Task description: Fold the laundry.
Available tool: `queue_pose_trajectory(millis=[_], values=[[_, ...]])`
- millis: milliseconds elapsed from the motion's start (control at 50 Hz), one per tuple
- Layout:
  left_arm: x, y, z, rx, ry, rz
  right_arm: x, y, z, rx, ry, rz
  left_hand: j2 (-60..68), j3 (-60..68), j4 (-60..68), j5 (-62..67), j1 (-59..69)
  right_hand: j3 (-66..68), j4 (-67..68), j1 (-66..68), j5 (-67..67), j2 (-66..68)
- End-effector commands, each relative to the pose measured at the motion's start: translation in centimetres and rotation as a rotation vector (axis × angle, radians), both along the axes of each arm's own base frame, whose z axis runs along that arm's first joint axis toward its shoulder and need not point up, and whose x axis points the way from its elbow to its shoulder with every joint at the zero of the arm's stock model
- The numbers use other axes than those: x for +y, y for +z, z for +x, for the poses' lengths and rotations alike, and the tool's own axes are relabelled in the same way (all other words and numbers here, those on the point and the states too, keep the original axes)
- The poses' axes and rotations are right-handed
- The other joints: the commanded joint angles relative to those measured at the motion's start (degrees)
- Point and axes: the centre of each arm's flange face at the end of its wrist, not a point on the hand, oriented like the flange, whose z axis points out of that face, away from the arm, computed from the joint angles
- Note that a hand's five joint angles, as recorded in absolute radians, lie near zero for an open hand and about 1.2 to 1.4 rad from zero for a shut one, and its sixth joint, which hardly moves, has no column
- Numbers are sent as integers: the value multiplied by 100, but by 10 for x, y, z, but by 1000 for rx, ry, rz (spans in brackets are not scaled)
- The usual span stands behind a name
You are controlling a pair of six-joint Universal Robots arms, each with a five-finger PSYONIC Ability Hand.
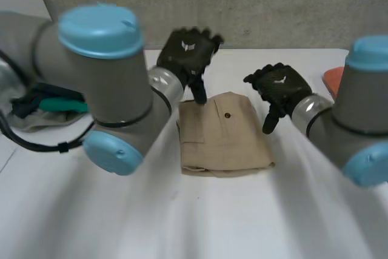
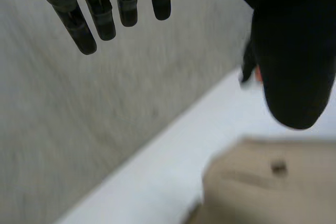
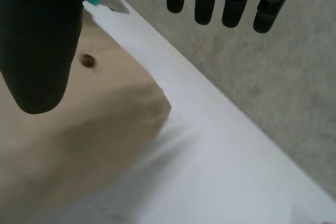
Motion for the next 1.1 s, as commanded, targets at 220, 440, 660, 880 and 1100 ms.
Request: queue_pose_trajectory(millis=[220,440,660,880,1100], values=[[48,32,18,48,-631,156,96,-109,11,108,56,-101,20,-75,-32,-125,127,-162,-152,-159,-228,-178],[52,27,20,42,-636,177,63,-116,33,18,38,-259,54,-41,2,-91,160,-162,-152,-159,-228,-178],[55,26,21,40,-635,185,39,-114,49,-21,30,-292,54,-41,2,-91,160,3261,3272,3265,3195,3246],[50,40,23,60,-602,122,-29,-47,38,-157,-83,-382,70,-24,19,-74,177,6838,6848,6841,6772,6822],[47,80,26,139,-554,-26,-129,57,-36,-317,-179,-580,37,-58,-15,-108,144,6838,6848,6841,6772,6822]])
